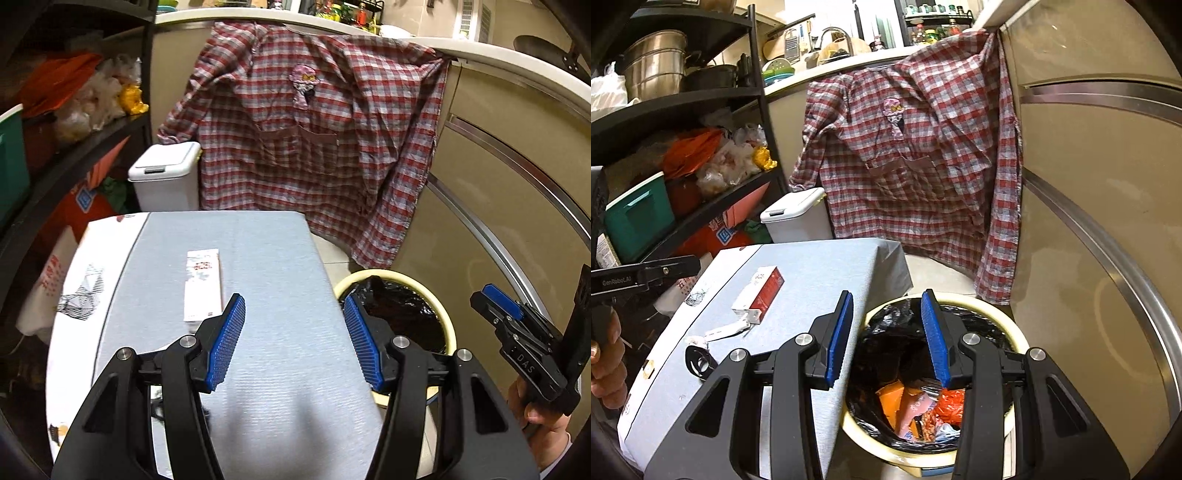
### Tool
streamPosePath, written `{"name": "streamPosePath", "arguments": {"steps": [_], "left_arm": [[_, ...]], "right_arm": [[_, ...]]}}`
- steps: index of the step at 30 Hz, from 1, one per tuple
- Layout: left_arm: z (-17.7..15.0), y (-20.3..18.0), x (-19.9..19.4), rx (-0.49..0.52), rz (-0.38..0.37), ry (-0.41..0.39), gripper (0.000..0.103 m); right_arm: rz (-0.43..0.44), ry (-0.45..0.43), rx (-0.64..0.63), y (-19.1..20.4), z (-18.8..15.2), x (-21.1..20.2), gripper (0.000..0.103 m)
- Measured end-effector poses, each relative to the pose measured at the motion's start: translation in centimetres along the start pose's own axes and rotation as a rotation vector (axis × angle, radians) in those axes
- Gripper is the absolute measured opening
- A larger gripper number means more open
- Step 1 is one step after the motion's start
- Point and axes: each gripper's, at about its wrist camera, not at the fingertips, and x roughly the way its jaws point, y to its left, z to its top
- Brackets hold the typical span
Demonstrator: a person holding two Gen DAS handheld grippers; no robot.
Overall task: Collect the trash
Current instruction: 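Move both open tools back toward the tissue and milk carton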
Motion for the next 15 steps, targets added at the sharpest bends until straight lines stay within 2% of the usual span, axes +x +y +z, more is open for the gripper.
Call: {"name": "streamPosePath", "arguments": {"steps": [8, 14, 15], "left_arm": [[-0.6, 3.4, -1.6, -0.026, 0.039, -0.008, 0.054], [-1.3, 6.0, -2.4, -0.047, 0.067, -0.014, 0.053], [-1.4, 6.4, -2.4, -0.052, 0.069, -0.013, 0.048]], "right_arm": [[0.026, -0.005, -0.014, 2.8, -0.1, 0.8, 0.036], [0.054, -0.004, -0.026, 5.2, -0.3, 1.7, 0.025], [0.059, -0.001, -0.028, 5.6, -0.3, 2.0, 0.021]]}}
